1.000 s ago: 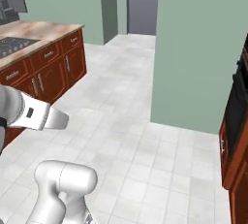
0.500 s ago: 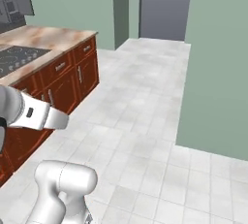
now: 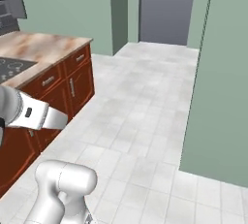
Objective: Retrieve the sausage and cheese from the fridge and place them on the cutting board on the counter.
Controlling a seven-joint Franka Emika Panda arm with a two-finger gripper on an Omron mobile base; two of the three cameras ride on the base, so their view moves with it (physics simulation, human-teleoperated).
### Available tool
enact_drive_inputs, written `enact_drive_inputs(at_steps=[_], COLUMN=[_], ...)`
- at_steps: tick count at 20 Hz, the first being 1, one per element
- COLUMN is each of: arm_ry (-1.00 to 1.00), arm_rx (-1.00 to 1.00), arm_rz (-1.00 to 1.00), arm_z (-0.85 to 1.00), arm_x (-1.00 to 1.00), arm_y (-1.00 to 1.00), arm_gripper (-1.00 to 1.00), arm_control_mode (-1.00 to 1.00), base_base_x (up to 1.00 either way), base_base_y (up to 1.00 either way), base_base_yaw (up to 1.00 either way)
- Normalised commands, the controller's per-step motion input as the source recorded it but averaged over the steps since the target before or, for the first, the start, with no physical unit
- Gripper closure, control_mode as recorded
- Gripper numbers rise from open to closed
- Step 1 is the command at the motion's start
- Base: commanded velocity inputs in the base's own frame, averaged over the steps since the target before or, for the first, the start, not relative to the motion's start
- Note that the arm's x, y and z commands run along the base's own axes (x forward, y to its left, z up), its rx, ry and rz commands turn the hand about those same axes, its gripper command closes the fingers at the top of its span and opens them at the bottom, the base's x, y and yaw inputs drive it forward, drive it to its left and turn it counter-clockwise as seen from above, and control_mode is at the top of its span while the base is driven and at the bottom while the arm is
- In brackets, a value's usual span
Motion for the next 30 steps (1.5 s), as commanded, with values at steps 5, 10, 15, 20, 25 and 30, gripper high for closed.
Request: enact_drive_inputs(at_steps=[5, 10, 15, 20, 25, 30], arm_ry=[0.0, 0.0, 0.0, 0.0, 0.0, 0.0], arm_rx=[0.0, 0.0, 0.0, 0.0, 0.0, 0.0], arm_rz=[0.0, 0.0, 0.0, 0.0, 0.0, 0.0], arm_z=[0.0, 0.0, 0.0, 0.0, 0.0, 0.0], arm_x=[0.0, 0.0, 0.0, 0.0, 0.0, 0.0], arm_y=[0.0, 0.0, 0.0, 0.0, 0.0, 0.0], arm_gripper=[-1.0, -1.0, -1.0, -1.0, -1.0, -1.0], arm_control_mode=[1.0, 1.0, 1.0, 1.0, 1.0, 1.0], base_base_x=[1.0, 1.0, 1.0, 1.0, 1.0, 1.0], base_base_y=[0.0, 0.0, 0.09, 0.21, 0.5, 0.39], base_base_yaw=[0.0, 0.0, 0.0, 0.0, 0.0, 0.26])
